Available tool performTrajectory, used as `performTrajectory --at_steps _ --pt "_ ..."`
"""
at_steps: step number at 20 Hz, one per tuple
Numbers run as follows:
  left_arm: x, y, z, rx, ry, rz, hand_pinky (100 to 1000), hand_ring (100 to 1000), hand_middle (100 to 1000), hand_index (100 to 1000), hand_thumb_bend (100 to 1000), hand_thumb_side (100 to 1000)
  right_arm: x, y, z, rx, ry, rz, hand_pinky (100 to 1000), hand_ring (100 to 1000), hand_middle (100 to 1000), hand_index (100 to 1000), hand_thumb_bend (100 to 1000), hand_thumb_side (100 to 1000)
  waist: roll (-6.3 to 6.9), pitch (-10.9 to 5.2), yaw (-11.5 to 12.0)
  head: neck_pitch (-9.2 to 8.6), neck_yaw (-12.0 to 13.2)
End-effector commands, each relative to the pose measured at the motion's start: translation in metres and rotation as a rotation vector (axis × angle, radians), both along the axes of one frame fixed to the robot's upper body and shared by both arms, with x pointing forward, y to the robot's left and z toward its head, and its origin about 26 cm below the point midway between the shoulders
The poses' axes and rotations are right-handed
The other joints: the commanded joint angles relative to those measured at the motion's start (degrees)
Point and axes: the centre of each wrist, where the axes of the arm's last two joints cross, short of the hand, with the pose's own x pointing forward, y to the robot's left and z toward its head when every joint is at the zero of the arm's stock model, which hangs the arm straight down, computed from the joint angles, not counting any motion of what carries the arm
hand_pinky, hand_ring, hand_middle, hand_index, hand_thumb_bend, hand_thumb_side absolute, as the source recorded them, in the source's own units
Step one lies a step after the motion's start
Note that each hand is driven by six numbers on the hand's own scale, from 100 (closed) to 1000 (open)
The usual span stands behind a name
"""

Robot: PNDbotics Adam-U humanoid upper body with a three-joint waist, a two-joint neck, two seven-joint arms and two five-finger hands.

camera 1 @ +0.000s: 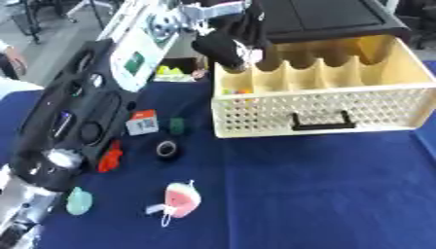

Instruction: Pick up objects from table and place into drawer.

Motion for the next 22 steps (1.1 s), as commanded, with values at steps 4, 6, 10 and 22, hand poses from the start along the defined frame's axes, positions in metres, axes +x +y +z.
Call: performTrajectory --at_steps 4,6,10,22 --pt "-0.026 0.023 0.034 -0.332 -0.116 -0.027 123 394 447 615 100 540 -0.006 -0.002 0.007 -0.018 -0.027 -0.006 501 387 313 607 100 1000 -0.89 -1.76 0.5 0.90 -0.2" --pt "-0.037 0.029 0.040 -0.475 -0.132 -0.061 120 386 441 621 100 574 -0.006 -0.003 0.007 -0.025 -0.030 -0.007 502 388 314 609 100 1000 -1.04 -1.81 0.7 1.23 -0.3" --pt "-0.064 0.048 0.050 -0.771 -0.165 -0.116 144 396 442 639 100 654 -0.006 -0.005 0.006 -0.045 -0.021 -0.023 499 388 316 619 100 1000 -1.41 -1.94 1.4 1.84 -0.5" --pt "-0.116 0.118 0.004 -1.083 -0.331 0.011 208 442 482 684 100 749 -0.010 -0.015 0.008 -0.416 0.195 -0.148 494 387 355 710 100 1000 -3.26 -2.89 3.0 2.70 -1.2"
